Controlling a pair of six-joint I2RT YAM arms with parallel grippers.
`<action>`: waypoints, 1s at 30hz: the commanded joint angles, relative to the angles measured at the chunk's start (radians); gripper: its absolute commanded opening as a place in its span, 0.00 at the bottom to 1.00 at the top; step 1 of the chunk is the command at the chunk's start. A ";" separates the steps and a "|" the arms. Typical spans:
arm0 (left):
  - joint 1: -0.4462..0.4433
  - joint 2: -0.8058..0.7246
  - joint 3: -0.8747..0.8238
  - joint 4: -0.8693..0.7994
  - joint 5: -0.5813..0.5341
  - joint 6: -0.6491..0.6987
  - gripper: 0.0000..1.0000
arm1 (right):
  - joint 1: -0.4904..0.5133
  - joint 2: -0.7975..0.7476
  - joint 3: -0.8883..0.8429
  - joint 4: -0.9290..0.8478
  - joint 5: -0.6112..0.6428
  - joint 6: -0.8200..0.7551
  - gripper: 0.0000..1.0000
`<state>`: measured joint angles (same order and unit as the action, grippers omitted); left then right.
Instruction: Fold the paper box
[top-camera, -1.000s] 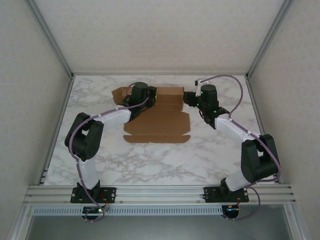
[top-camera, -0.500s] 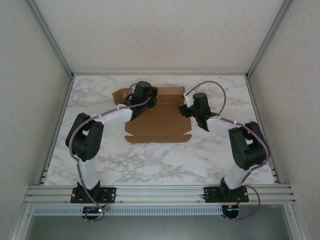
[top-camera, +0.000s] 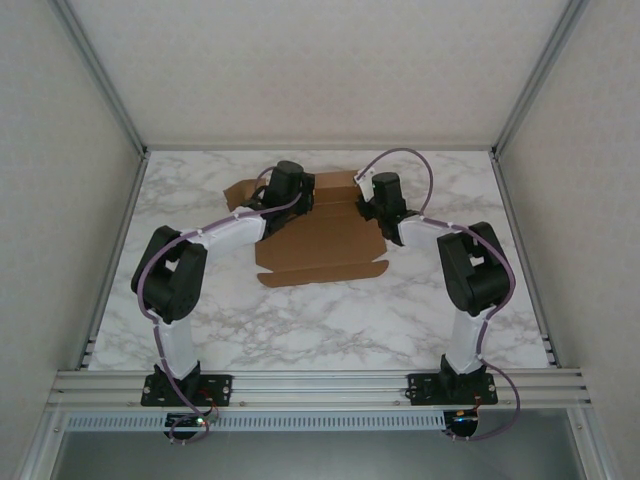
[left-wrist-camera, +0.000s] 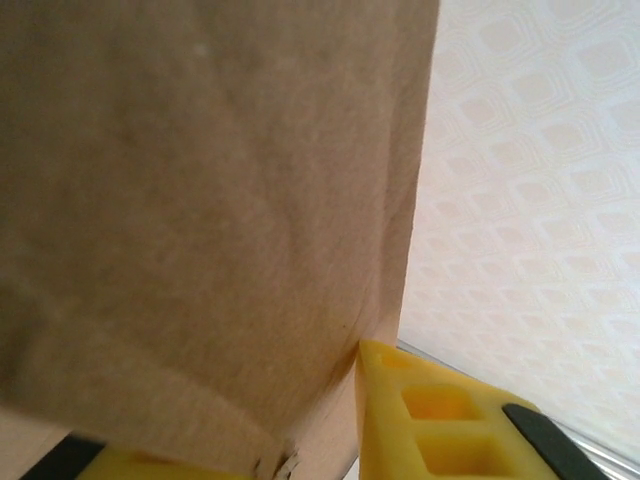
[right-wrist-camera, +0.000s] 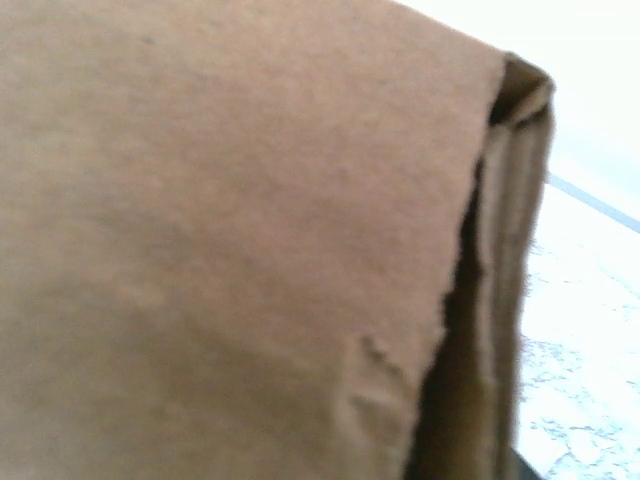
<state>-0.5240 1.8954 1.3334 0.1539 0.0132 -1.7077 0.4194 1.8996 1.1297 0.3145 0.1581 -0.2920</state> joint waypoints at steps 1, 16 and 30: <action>-0.014 0.019 0.010 -0.043 -0.005 -0.025 0.28 | 0.015 0.019 0.028 0.027 0.070 -0.028 0.09; 0.017 -0.251 -0.129 -0.218 0.055 0.253 0.72 | 0.021 0.003 0.023 -0.018 0.071 -0.019 0.02; 0.251 -0.565 -0.145 -0.473 0.303 0.932 0.70 | 0.020 -0.054 0.016 -0.105 -0.077 0.050 0.01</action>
<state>-0.3714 1.3586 1.2118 -0.2443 0.2543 -0.9337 0.4328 1.8935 1.1454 0.2626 0.1486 -0.2588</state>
